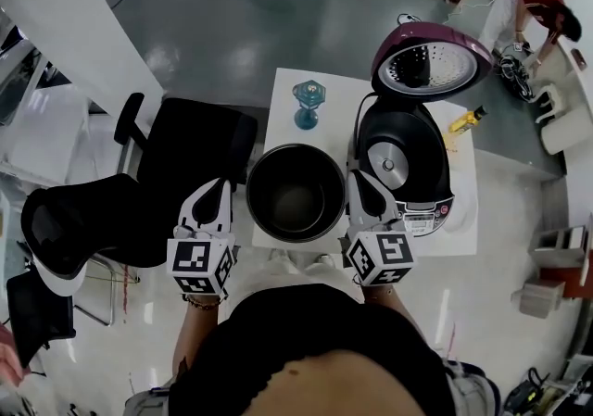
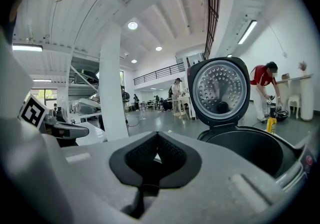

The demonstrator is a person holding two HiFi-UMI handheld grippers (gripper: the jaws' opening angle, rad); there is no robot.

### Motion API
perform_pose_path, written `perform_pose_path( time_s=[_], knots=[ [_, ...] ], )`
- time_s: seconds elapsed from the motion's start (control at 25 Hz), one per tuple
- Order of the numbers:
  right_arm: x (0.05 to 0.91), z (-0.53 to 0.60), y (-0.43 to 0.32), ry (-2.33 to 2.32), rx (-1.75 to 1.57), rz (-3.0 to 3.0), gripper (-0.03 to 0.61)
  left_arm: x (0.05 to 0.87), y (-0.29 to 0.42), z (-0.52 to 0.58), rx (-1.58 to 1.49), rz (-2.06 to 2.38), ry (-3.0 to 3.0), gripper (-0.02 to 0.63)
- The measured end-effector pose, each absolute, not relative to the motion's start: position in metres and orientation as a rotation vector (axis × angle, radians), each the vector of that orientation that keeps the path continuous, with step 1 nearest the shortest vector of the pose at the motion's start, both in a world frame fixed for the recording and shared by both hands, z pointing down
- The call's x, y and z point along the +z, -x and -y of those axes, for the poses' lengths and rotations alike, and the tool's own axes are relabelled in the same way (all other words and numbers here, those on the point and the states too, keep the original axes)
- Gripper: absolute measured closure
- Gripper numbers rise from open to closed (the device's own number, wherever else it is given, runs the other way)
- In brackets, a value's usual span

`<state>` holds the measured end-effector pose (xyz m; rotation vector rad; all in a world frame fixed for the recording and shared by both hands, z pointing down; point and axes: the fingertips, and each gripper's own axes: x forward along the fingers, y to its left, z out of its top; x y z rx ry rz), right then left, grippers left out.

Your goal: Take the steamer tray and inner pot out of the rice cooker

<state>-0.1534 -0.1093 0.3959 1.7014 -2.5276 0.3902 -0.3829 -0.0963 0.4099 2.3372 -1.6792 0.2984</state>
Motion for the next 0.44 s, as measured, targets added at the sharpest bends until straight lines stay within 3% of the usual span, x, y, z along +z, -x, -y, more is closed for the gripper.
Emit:
perform_pose_path(
  time_s=[0.44],
  knots=[
    [0.4021, 0.1044, 0.1509, -1.687, 0.383, 2.511, 0.572, 0.4174, 0.3783, 0.0886, 0.329, 1.65, -2.34, 0.609]
  ],
)
